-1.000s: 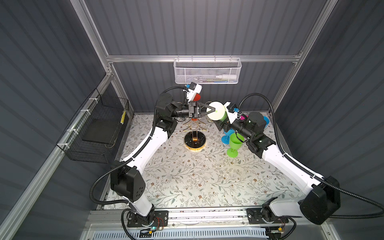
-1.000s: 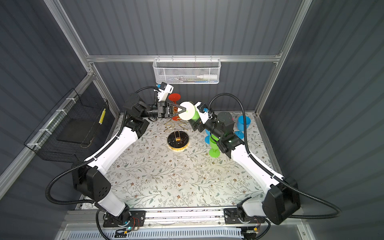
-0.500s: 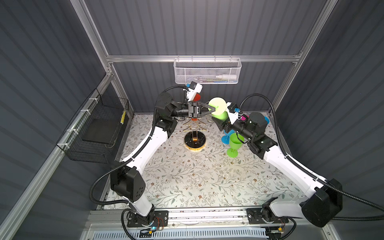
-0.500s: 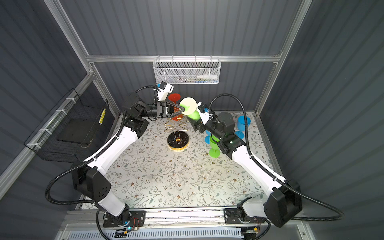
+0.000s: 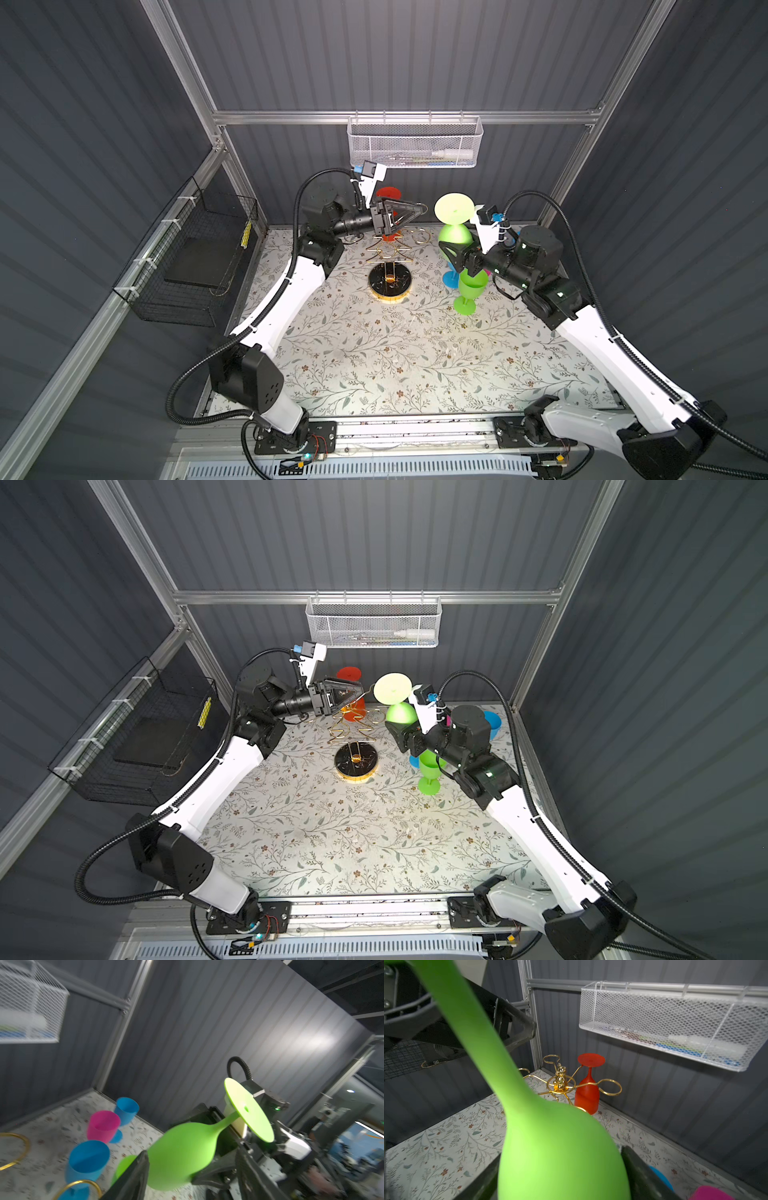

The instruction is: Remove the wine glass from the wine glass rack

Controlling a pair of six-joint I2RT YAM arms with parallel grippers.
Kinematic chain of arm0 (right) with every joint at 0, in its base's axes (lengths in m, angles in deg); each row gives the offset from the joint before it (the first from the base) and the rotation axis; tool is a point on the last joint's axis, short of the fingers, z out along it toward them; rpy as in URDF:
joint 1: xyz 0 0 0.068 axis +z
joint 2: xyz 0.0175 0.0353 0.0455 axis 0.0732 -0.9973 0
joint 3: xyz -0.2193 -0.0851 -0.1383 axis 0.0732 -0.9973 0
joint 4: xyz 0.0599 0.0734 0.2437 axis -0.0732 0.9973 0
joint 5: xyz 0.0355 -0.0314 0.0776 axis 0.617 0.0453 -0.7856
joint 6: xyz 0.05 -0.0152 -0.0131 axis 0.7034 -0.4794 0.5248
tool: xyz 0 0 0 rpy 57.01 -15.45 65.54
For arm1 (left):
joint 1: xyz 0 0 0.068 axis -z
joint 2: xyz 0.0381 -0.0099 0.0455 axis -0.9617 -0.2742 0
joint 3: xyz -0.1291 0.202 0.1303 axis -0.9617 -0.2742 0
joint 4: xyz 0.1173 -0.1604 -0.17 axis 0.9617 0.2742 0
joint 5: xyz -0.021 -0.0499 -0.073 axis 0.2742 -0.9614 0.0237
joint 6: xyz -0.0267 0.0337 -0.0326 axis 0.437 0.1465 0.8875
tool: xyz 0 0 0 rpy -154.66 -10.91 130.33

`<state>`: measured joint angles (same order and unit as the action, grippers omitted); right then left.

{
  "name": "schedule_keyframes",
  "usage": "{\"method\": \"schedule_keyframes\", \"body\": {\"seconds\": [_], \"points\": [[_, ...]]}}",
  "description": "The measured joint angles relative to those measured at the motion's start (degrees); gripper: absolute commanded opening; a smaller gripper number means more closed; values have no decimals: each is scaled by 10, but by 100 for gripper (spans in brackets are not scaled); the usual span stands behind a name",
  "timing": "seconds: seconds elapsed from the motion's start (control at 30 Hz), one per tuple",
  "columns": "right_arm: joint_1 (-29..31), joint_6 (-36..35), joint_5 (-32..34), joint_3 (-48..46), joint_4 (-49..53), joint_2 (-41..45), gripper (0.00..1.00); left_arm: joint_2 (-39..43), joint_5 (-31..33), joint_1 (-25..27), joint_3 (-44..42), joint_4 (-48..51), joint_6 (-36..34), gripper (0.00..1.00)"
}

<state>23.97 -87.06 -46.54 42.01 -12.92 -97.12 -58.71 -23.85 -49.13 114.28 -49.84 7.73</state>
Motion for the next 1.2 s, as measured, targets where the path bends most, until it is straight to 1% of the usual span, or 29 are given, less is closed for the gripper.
{"method": "schedule_keyframes", "body": {"seconds": [0.1, 0.2, 0.4, 0.57, 0.63, 0.7, 0.87, 1.2], "points": [[0, 25, -7, 36, 70, 4, 65, 25, 50, 1, -41, -32, -86, 69], [0, 50, -16, 64, 134, 3, 65, 18, 78, 1, -49, -59, -160, 66], [0, 85, -33, 83, 219, -2, 64, 5, 75, 5, -106, -134, -312, 64], [0, 105, -60, 85, 252, -13, 64, 2, 61, 14, -132, -165, -443, 62], [0, 112, -68, 86, 257, -19, 63, 2, 60, 19, -134, -173, -483, 62], [0, 120, -77, 86, 259, -25, 63, 2, 58, 21, -134, -183, -517, 61], [0, 135, -95, 86, 259, -37, 62, 2, 42, 25, -134, -192, -564, 60], [0, 152, -122, 91, 260, -56, 61, -13, 21, 38, -127, -189, -613, 56]]}}
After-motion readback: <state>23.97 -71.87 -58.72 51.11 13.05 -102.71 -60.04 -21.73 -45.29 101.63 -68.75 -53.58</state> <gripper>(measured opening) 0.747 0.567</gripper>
